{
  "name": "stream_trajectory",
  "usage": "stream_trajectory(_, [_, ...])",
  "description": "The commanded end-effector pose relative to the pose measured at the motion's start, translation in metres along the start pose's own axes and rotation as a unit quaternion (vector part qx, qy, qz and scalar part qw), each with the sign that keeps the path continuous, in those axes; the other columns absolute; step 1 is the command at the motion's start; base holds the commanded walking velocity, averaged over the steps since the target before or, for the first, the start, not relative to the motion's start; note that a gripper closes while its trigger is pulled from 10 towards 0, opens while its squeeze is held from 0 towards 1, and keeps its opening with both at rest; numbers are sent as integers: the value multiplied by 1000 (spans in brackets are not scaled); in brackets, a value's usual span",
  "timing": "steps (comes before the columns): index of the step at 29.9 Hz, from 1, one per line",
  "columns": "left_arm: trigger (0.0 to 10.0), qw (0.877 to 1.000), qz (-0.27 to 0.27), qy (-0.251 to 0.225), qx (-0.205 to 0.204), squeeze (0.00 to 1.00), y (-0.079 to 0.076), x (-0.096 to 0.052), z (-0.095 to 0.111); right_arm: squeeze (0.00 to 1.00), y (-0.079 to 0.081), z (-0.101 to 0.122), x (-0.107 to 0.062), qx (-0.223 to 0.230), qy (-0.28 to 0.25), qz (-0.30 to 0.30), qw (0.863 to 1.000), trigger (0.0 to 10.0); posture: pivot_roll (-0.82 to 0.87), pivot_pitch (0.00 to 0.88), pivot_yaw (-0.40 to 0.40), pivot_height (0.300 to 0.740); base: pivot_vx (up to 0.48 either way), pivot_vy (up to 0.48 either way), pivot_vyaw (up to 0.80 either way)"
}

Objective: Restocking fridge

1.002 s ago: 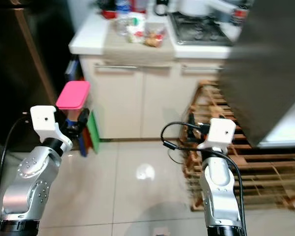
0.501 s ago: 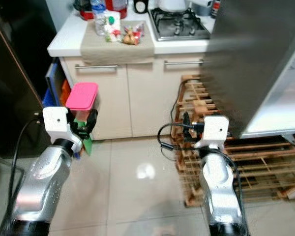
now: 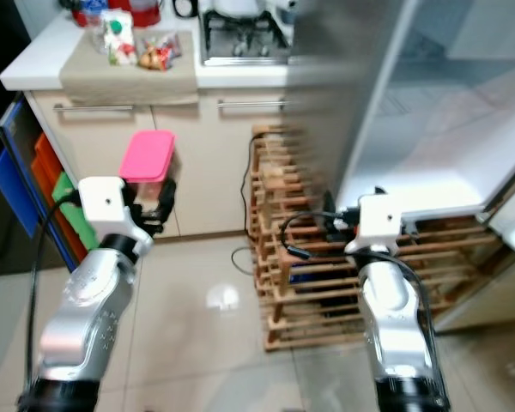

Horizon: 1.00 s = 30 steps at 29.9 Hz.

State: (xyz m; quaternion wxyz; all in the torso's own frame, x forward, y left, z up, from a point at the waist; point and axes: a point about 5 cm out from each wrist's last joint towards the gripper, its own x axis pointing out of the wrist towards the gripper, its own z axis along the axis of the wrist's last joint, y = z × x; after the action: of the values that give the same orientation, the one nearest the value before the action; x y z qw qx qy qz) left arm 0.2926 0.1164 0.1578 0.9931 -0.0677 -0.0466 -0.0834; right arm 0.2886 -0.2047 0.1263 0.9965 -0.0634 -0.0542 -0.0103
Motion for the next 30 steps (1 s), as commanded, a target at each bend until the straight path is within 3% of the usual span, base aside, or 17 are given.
stream_trajectory(1, [10000,1000,9,-2,6,0,5,3,3,0,6,0,2,11,1,7,1000,10000,-103,0,8,740,0,-480,0])
stream_trajectory(9, [10000,1000,-11,-4,6,0,0,14,7,0,11,-1,2,18,-4,5,1000,10000,-117,0,39,740,0,-480,0])
stream_trajectory(22, [10000,1000,-26,-11,-8,0,-4,19,9,0,10,-1,0,26,-4,6,1000,10000,-128,0,45,740,0,-477,0])
stream_trajectory(30, [10000,999,-41,-12,5,0,-10,27,11,0,6,0,2,22,-5,5,1000,10000,-138,0,45,740,0,0,0])
